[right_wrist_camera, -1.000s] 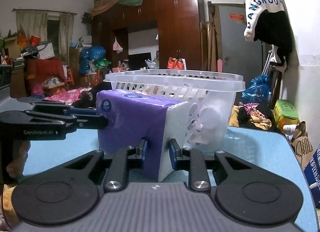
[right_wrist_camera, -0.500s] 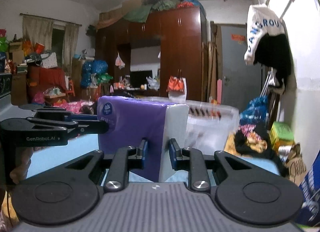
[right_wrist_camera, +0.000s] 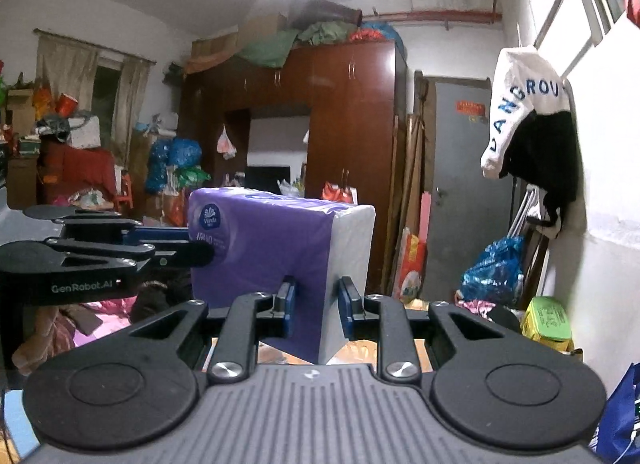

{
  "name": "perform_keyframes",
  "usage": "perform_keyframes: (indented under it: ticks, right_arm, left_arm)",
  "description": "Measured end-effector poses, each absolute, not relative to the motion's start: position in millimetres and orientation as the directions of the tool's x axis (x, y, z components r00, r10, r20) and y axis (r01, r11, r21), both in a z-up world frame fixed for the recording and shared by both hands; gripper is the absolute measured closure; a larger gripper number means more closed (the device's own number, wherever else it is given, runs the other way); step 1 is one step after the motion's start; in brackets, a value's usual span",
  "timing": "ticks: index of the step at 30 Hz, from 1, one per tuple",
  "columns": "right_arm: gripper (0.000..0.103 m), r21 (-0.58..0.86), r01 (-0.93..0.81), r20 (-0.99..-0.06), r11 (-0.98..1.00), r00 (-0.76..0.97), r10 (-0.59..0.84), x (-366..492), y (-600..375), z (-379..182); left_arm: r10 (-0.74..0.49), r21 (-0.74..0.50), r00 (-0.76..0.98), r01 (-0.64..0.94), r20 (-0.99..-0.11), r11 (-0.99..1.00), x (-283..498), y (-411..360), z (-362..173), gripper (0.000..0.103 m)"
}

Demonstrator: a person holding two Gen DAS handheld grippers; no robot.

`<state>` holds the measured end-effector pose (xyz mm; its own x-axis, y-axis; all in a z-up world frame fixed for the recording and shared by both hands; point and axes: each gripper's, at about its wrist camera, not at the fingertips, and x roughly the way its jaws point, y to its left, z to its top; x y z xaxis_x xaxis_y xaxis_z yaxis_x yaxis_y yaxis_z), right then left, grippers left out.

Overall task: Organize objects
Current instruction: 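Close both grippers on the purple Vinda tissue pack and lift it, then drop the purple tissue pack into the white basket by opening both grippers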

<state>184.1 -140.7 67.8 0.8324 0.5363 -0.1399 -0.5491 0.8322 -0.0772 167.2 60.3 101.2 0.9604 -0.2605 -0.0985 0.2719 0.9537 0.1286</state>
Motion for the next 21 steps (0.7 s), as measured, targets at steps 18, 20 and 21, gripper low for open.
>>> perform_keyframes:
  ticks: [18, 20, 21]
  right_arm:
    - [0.04, -0.024, -0.511, -0.246, 0.859, 0.836, 0.49, 206.1, -145.8, 37.6]
    - [0.035, 0.0, -0.5, -0.237, 0.866, 0.841, 0.486, 203.3, -153.9, 39.8]
    - [0.029, 0.007, -0.494, -0.23, 0.869, 0.845, 0.482, 201.1, -158.3, 40.4]
  left_arm:
    - [-0.125, 0.013, 0.977, 0.129, -0.174, 0.992, 226.7, 91.3, 69.7, 0.039]
    - [-0.129, -0.01, 0.978, 0.129, -0.166, 0.992, 221.2, 97.9, 71.8, 0.033]
    - [-0.136, -0.017, 0.977, 0.135, -0.162, 0.991, 217.3, 101.5, 72.7, 0.03]
